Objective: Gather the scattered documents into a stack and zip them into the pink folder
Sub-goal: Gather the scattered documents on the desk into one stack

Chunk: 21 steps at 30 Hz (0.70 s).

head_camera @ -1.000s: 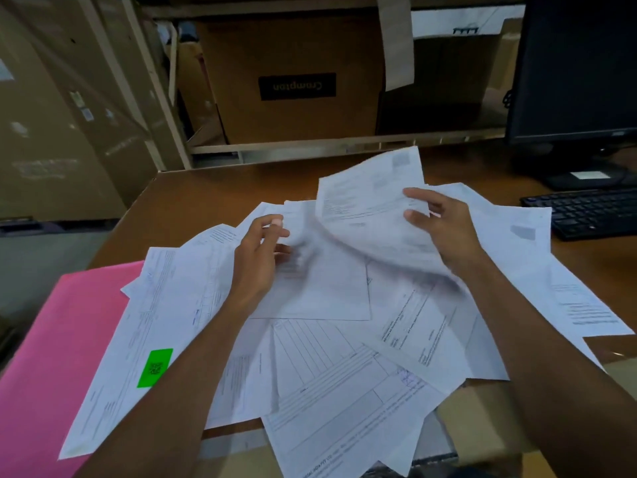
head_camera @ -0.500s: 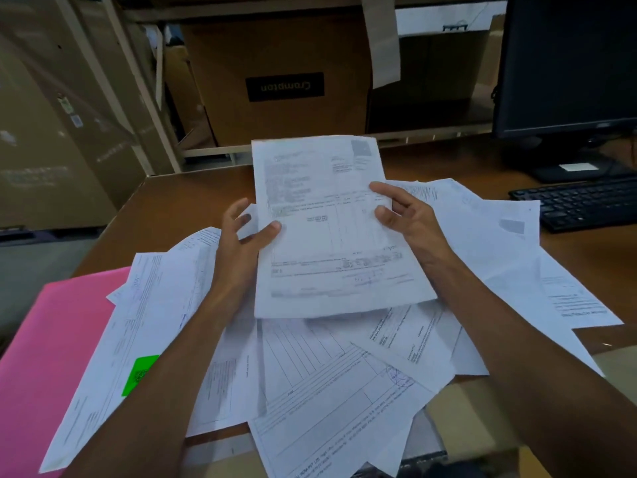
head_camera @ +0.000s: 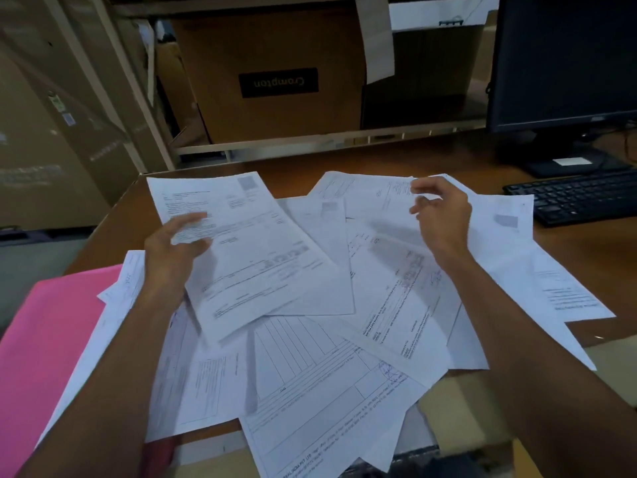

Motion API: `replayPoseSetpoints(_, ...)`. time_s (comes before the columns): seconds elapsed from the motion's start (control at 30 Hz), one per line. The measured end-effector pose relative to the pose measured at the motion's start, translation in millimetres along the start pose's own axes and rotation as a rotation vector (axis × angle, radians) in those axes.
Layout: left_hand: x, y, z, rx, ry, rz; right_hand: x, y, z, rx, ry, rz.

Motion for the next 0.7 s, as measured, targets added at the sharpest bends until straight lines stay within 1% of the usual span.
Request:
replayPoseSetpoints(0.03, 4, -5, -2, 0.023, -0.036, 0.004, -2, -2, -2, 0.004, 0.014, 0.023)
replayPoseSetpoints(0.1, 5, -10, -2, 0.062, -0.077, 0.012, -3, 2, -2, 0.092, 0.0, 0.085)
replayPoseSetpoints(0.2, -3, -10, 2, 0.181, -0.082, 0.015, -3, 18, 8, 0.353, -0.096, 0.277)
replayPoseSetpoints(0.27, -6, -9, 5, 0.217, -0.075, -0.037, -1, 30, 19, 0.496, -0.159, 0.38)
replayPoseSetpoints(0.33, -5, -7, 6, 0.145, -0.028, -0.136, 7, 42, 28, 0.586, -0.213, 0.44)
replayPoseSetpoints(0.4, -5, -6, 4, 0.061, -0.003, -0.171, 14, 53, 38, 0.662, -0.299, 0.583)
replayPoseSetpoints(0.53, -6, -4, 3, 0.056, -0.001, -0.128, 13, 69, 61, 0.924, -0.407, 0.924)
replayPoseSetpoints(0.6, -6, -2, 5, 0.074, -0.001, -0.086, 6, 62, 56, 0.986, -0.388, 0.96)
replayPoseSetpoints(0.7, -9, 4, 7, 0.116, 0.003, -0.075, 2, 36, 29, 1.015, -0.282, 0.971)
Point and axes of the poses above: each hand's wrist, its own z-axis away from the middle knuckle, its own y-axis out of the palm, x = y × z, the point moved 1 cm from there along -z, towards the middle knuckle, and after that the axes turned 1 degree about y, right-handed, at the moved point
